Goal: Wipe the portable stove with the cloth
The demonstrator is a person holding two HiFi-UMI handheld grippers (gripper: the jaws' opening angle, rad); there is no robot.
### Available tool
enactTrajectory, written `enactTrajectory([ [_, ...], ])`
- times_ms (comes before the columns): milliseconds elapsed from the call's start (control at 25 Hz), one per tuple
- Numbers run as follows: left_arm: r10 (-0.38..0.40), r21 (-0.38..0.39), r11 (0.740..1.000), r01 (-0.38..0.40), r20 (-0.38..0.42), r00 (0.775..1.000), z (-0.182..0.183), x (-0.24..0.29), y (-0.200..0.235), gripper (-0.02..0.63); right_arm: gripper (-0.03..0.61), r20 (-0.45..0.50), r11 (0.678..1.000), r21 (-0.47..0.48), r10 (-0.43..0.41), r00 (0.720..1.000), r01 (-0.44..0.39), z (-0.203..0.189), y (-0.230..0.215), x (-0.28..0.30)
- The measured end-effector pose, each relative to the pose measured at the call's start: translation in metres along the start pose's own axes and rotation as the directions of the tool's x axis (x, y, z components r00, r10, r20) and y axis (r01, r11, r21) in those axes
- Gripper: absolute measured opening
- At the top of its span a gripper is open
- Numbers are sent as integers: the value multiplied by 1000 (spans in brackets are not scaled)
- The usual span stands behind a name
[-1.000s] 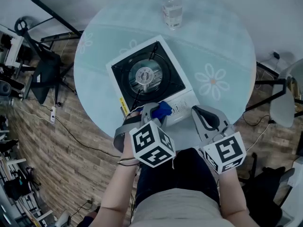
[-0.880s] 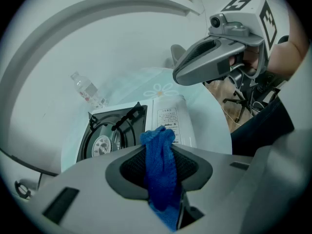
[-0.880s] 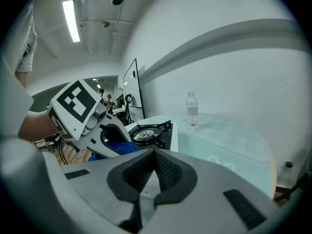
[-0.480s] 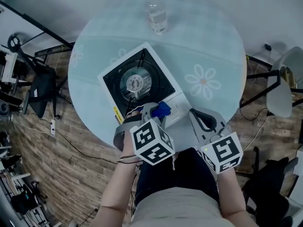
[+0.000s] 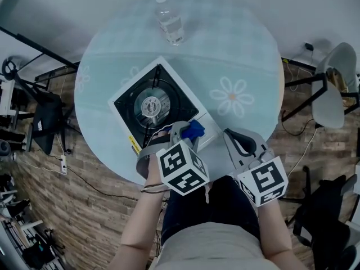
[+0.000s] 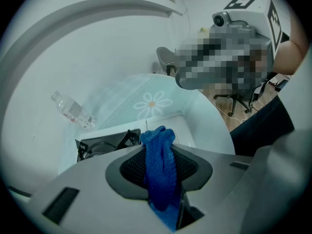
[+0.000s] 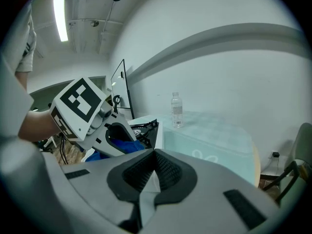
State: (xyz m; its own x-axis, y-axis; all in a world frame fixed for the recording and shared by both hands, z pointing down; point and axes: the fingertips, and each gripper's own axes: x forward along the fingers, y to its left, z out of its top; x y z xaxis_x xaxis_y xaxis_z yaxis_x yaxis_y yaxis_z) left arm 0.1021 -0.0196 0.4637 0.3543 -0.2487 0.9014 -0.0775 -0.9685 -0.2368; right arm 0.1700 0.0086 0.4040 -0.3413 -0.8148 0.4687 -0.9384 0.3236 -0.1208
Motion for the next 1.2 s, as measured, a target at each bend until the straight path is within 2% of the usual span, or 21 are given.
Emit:
enactTrajectory([
  [640, -38, 51, 998, 35, 50, 998, 37, 15, 1, 133, 21, -25, 997, 25, -70, 997, 71, -7, -18, -12],
  [920, -32, 79, 996, 27, 58, 998, 49, 19, -1, 133, 21, -20, 996, 24, -80, 997, 80, -7, -20, -18],
  [1080, -26, 80, 997, 20, 69, 997, 55, 21, -4, 133, 21, -17, 996, 25, -90, 996, 90, -6, -23, -25],
  [1200, -12, 50, 999, 7, 102, 995, 60, 22, -2, 133, 21, -9, 996, 18, -87, 996, 87, -3, -22, -27],
])
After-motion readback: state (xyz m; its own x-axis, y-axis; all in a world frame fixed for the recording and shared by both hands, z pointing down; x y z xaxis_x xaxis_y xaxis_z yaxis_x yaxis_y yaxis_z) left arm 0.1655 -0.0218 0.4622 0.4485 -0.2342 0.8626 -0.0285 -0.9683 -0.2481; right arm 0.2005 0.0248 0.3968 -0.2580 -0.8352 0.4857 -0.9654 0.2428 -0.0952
